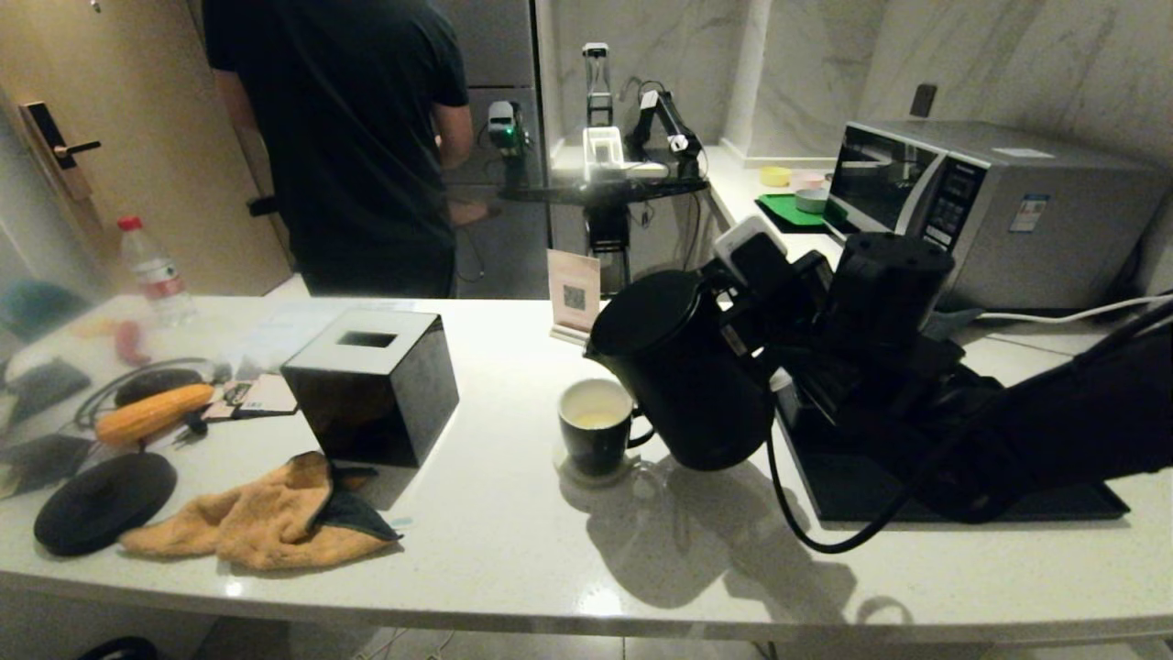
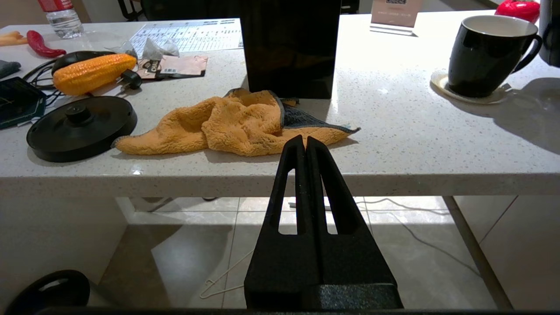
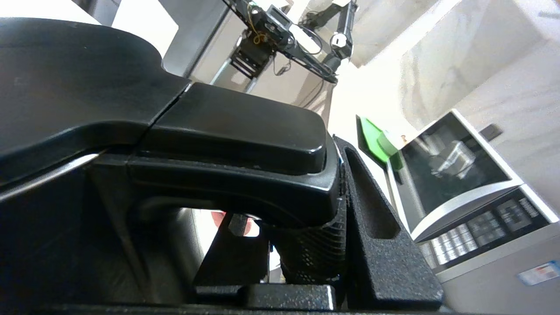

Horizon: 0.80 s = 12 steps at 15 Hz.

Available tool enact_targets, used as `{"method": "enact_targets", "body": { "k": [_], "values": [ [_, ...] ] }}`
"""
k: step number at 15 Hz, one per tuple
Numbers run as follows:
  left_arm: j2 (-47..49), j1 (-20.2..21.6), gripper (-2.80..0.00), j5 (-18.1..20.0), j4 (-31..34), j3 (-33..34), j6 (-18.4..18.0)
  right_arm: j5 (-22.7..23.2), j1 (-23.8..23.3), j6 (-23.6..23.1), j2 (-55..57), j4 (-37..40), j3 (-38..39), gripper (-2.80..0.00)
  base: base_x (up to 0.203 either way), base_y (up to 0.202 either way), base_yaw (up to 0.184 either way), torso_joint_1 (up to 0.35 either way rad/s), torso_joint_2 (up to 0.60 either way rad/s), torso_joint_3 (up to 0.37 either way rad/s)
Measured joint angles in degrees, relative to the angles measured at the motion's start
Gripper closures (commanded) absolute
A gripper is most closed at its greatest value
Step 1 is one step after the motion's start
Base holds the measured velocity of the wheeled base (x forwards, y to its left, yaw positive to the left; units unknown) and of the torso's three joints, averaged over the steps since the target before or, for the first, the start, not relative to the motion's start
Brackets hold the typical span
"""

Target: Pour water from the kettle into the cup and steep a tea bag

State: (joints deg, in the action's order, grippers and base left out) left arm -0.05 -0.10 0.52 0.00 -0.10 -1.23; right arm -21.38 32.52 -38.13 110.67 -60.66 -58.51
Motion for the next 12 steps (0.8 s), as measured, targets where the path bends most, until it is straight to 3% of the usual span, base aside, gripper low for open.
{"method": "enact_targets", "body": {
  "k": [6, 12],
  "values": [
    [0.0, 0.0, 0.00, 0.0, 0.0, 0.0, 0.0, -0.6, -1.1, 7.1, -2.9, 2.3, 0.9, 0.00, 0.000, 0.000, 0.000, 0.000, 0.00, 0.000],
    [0.0, 0.0, 0.00, 0.0, 0.0, 0.0, 0.0, -0.9, -6.3, 15.3, -9.0, 7.7, 2.8, 0.00, 0.000, 0.000, 0.000, 0.000, 0.00, 0.000]
  ]
}}
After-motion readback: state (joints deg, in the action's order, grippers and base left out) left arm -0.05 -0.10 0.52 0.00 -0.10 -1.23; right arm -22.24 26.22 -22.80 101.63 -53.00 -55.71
